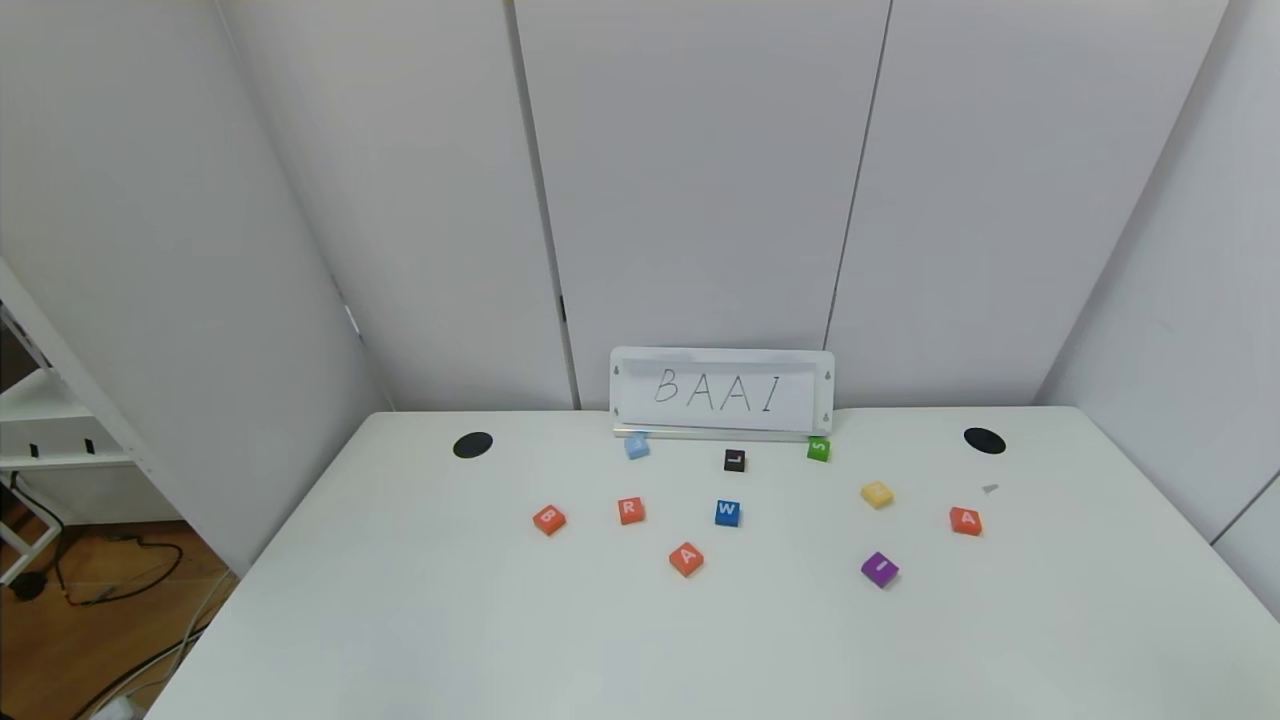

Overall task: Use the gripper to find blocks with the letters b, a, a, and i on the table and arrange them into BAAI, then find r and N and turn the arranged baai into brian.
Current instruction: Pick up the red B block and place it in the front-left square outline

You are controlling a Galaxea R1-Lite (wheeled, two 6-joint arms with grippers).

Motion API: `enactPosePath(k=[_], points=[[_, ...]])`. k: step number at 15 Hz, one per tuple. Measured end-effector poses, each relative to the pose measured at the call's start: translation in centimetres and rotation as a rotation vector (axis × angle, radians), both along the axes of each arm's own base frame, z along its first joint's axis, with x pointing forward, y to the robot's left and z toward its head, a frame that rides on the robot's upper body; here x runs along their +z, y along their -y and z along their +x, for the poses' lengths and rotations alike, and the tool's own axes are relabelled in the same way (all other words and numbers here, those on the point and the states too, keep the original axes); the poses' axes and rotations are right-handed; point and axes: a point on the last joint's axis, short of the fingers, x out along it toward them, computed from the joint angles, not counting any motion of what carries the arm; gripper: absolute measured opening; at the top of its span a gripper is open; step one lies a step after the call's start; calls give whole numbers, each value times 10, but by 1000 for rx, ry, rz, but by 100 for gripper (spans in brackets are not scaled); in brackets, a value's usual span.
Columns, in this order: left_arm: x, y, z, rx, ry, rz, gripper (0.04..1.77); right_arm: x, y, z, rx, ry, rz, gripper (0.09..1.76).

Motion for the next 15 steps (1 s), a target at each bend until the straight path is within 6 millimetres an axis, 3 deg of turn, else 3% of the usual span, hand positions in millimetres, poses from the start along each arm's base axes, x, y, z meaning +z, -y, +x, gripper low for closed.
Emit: enactPosePath(k=[9, 15], points=[[73, 0, 18, -1, -30, 14, 172, 69, 0, 26, -6, -44, 0, 171], [124, 0, 50, 3, -68, 52, 172, 113, 0, 67, -4, -104, 0, 171]])
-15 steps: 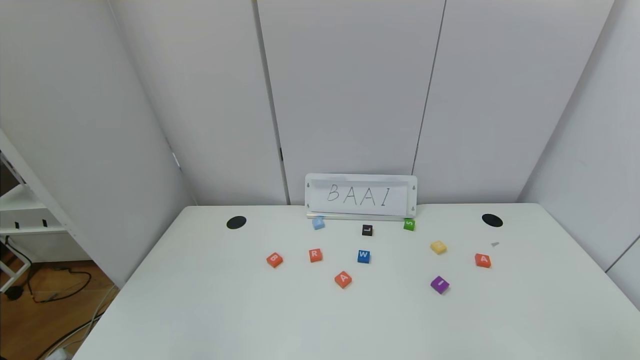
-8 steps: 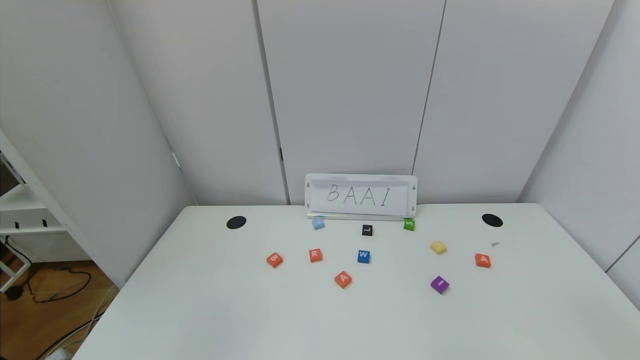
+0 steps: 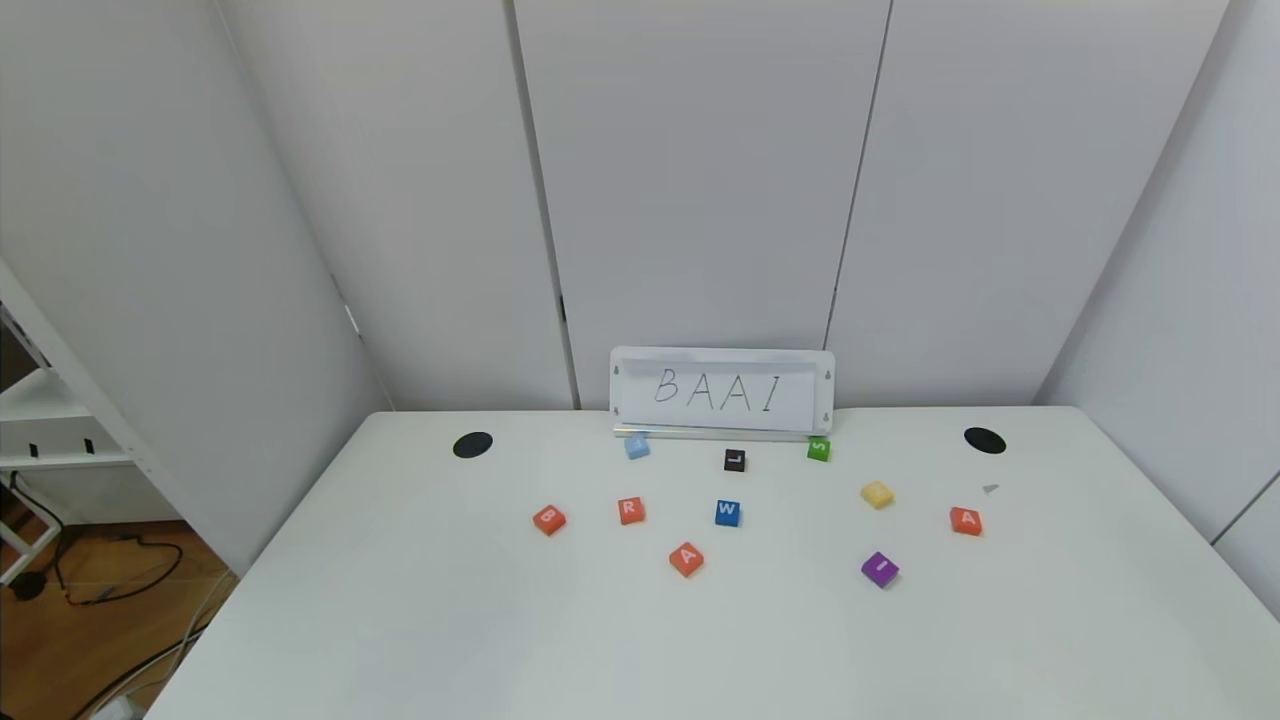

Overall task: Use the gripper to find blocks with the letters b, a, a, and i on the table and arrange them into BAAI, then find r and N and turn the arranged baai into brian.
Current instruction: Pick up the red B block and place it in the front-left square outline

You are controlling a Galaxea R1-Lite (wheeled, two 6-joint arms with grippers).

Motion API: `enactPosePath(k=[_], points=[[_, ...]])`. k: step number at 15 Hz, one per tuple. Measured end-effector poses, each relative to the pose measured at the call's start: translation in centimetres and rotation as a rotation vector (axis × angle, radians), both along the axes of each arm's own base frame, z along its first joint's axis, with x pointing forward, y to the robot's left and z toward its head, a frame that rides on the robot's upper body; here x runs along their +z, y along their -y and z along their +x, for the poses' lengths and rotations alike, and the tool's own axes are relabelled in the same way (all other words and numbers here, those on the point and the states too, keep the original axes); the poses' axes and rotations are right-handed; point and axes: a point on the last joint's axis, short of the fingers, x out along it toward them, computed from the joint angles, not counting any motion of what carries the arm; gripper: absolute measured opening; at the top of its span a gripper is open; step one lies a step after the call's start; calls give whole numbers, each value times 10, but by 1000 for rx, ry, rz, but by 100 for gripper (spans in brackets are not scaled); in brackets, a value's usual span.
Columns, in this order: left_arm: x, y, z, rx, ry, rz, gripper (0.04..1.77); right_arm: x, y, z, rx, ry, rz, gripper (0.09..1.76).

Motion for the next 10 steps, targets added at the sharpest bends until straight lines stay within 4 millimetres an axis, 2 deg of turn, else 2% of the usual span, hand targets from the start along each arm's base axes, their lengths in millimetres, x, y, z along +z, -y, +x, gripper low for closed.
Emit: enactPosePath(k=[5, 10], points=[[34, 0, 47, -1, -67, 3, 172, 28, 0, 52, 5, -76, 4, 171], [43, 0, 98, 0, -172, 3, 172, 40, -1, 93, 6, -136, 4, 171]])
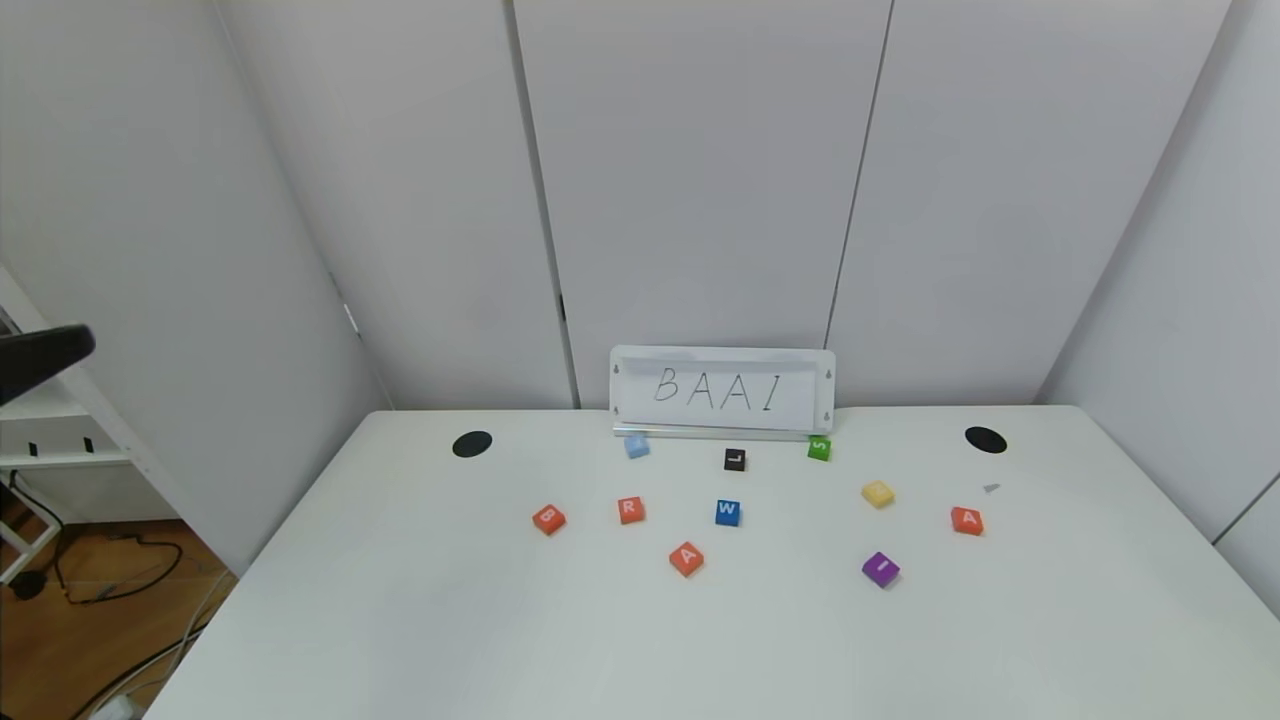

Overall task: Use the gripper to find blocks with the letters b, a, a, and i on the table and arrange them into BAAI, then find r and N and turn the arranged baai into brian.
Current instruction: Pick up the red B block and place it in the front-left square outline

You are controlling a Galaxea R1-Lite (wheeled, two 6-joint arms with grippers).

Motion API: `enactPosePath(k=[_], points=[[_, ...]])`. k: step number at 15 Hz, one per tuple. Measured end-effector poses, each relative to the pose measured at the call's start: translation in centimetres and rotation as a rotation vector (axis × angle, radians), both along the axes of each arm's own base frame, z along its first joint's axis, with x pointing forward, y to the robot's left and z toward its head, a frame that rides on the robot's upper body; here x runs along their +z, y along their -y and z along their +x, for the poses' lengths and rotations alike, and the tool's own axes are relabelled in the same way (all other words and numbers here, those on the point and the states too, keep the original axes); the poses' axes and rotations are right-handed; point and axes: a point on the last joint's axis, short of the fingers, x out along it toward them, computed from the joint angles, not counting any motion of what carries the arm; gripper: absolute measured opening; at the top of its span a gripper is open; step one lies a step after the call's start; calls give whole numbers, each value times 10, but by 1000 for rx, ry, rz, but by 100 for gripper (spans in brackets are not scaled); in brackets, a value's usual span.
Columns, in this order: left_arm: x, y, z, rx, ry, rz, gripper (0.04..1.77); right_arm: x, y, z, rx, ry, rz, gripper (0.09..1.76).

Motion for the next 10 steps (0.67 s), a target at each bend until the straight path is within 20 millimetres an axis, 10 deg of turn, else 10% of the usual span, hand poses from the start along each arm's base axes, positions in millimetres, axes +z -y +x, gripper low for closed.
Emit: enactPosePath(k=[10], points=[[-14, 0, 72, -2, -178, -2, 172, -14, -3, 71, 16, -154, 0, 171]])
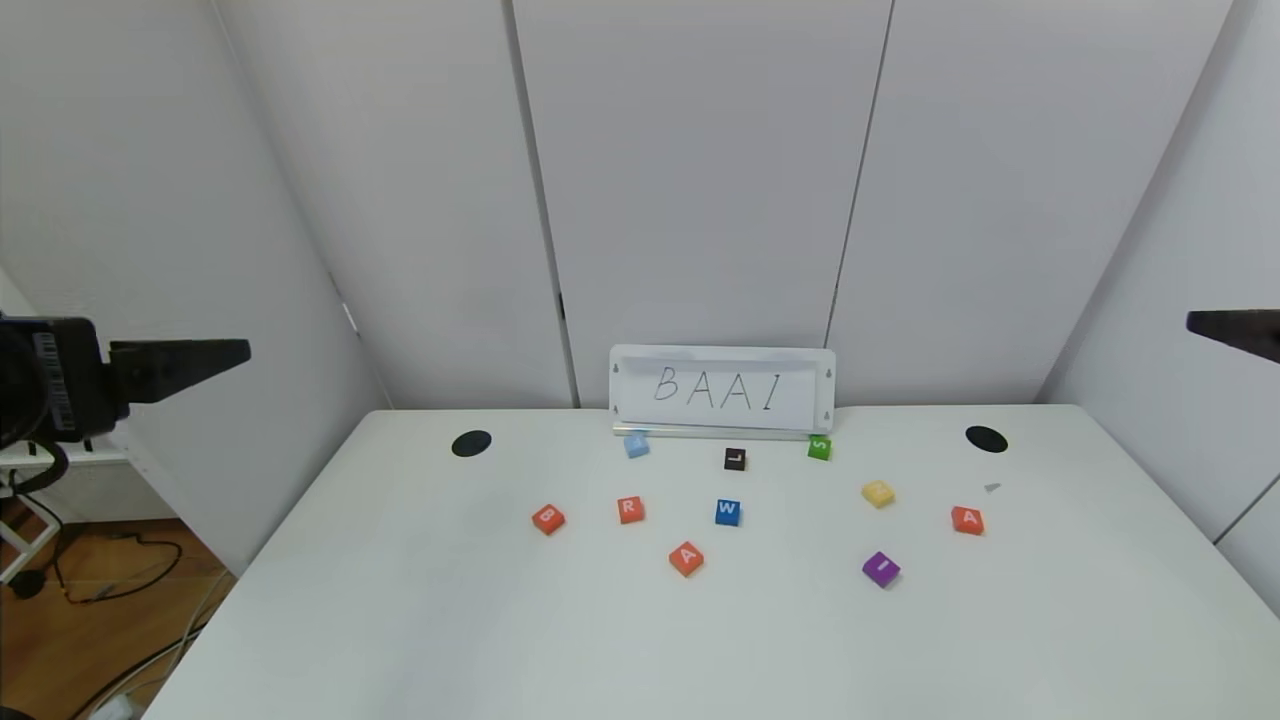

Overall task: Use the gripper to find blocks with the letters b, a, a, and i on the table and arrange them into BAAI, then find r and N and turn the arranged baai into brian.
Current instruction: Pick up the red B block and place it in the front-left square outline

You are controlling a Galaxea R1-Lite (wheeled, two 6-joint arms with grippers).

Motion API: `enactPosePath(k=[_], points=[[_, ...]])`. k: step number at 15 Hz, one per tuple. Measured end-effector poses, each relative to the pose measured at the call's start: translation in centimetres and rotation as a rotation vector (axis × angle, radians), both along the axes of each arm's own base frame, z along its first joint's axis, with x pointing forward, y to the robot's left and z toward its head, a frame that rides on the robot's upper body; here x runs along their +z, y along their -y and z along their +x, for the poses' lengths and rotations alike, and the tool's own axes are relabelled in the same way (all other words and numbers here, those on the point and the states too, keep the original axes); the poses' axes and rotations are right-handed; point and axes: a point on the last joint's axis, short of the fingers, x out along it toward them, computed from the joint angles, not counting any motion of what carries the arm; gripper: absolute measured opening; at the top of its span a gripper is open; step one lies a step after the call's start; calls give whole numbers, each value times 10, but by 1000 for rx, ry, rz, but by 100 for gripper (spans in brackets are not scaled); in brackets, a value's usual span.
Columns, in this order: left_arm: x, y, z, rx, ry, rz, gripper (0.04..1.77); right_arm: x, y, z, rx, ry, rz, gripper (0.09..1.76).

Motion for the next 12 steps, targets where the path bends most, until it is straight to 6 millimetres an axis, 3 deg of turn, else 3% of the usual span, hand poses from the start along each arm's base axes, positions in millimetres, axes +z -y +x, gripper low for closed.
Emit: enactPosePath(k=[8, 12], points=[[-31, 1, 57, 1, -167, 4, 172, -32, -2, 57, -6, -158, 31, 171], [-43, 10, 81, -30, -224, 11, 172, -46, -3, 74, -10, -217, 43, 171]])
